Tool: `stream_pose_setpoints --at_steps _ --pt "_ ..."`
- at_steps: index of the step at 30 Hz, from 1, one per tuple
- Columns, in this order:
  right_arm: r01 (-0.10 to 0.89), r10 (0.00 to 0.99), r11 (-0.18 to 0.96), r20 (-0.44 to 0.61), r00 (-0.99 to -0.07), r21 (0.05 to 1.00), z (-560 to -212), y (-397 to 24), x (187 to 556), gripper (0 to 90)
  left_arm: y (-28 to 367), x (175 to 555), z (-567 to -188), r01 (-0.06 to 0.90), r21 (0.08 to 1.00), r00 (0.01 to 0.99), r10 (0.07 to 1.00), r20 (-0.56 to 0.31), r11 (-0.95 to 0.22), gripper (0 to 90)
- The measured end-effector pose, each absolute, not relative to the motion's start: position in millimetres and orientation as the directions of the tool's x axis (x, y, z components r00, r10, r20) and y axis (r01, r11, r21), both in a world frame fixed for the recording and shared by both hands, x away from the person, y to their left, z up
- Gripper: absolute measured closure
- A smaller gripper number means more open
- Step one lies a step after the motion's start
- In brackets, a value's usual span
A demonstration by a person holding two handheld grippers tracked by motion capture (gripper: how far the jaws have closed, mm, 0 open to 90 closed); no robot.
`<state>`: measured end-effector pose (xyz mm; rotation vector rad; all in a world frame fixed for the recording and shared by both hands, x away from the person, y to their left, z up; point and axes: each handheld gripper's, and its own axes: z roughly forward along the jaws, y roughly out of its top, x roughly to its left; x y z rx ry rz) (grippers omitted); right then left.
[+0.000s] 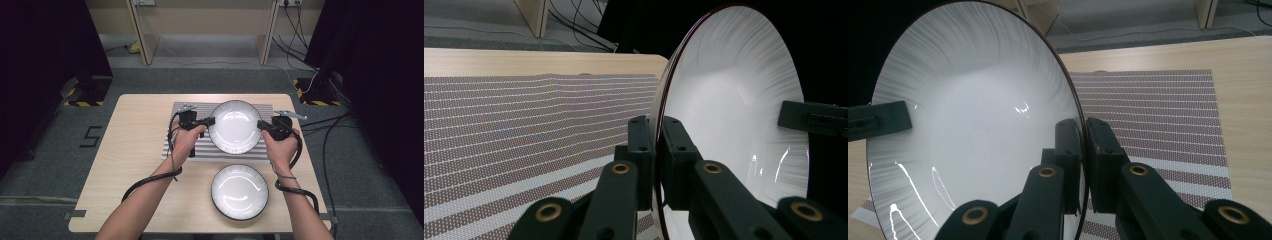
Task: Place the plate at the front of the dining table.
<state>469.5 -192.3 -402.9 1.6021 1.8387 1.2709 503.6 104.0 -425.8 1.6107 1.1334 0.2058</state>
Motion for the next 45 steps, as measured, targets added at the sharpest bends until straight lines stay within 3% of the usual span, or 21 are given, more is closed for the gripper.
stream_pose_setpoints --at_steps 45 --pt "0.573 0.94 -0.053 0.235 -0.249 0.818 -412.2 -198.0 485.4 85.0 90.6 521.0 -439.0 0.586 0.808 0.494 0.765 -0.414 0.059 83.3"
